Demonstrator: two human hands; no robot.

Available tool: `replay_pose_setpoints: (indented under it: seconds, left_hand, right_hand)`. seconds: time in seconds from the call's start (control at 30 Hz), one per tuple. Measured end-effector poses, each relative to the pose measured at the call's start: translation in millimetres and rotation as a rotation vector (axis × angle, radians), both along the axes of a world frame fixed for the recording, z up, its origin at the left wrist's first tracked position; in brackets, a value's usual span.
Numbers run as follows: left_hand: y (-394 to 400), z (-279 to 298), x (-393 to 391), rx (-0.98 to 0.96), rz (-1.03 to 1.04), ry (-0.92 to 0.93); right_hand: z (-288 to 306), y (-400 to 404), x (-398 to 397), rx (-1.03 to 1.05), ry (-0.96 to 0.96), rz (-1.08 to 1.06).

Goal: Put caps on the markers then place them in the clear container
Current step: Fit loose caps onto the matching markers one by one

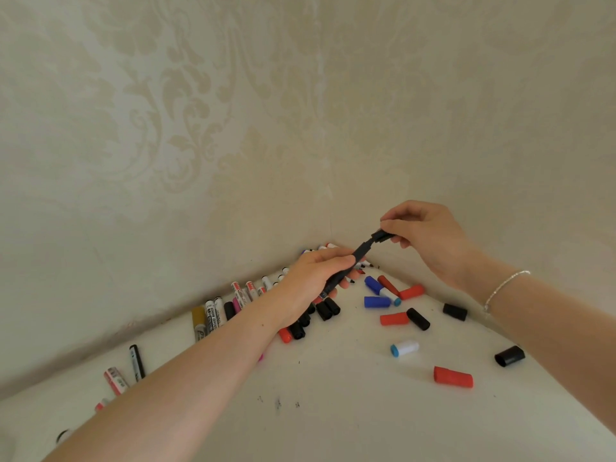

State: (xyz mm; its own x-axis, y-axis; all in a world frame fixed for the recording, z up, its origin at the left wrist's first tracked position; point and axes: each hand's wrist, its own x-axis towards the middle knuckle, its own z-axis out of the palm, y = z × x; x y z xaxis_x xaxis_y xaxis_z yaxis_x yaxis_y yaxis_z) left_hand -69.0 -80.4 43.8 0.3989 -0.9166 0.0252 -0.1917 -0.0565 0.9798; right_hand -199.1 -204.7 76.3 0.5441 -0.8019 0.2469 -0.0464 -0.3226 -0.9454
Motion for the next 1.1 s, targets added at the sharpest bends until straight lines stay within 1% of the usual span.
replay_pose_setpoints:
  seconds: [0.13, 0.37, 0.5, 0.57, 0.63, 0.7, 0.77, 0.8, 0.87, 0.93, 1.0, 1.03, 1.1]
  left_hand:
    - [-2, -1, -1, 0.022, -0.025, -0.033]
    - [-6, -9, -7, 0.013, -0.02, -0.073]
    - [-10, -14, -9, 0.011, -0.007, -0.072]
    - [-13, -13, -10, 0.023, -0.002, -0.096]
    - [-17, -12, -9, 0.072, 0.029, -0.156]
    - [-21, -15, -7, 0.13, 0.089, -0.204]
    - [-23, -19, -5, 0.156, 0.159, -0.17]
    - [-23, -22, -5, 0.162, 0.182, -0.144]
    - [-23, -25, -8, 0.188, 0.191, -0.129]
    - [-24, -27, -13, 0.227, 0.185, -0.144]
    - [-26, -28, -15, 0.237, 0.176, -0.131]
    - [-27, -28, -16, 0.233, 0.172, -0.114]
    - [-27, -28, -17, 0.226, 0.168, -0.087]
  right_hand:
    - [-4, 0, 1, 0.021, 0.004, 0.042]
    - [-8, -8, -8, 0.057, 0.105, 0.137]
    - [-13, -7, -11, 0.121, 0.068, 0.164]
    - [-15, -9, -13, 0.138, 0.026, 0.11]
    - [-20, -12, -14, 0.135, 0.017, -0.023]
    - [-27, -13, -17, 0.149, 0.103, -0.078]
    - [-39, -11, -22, 0.153, 0.264, 0.024]
    - [-47, -9, -24, 0.101, 0.363, 0.084]
    - [-60, -8, -25, -0.101, 0.551, 0.14]
    - [-69, -6, -25, -0.274, 0.68, 0.176]
    - [-72, -6, -24, -0.371, 0.746, 0.195]
    - [-73, -8, -25, -0.385, 0.756, 0.187]
    - [-71, -12, -26, -0.322, 0.715, 0.136]
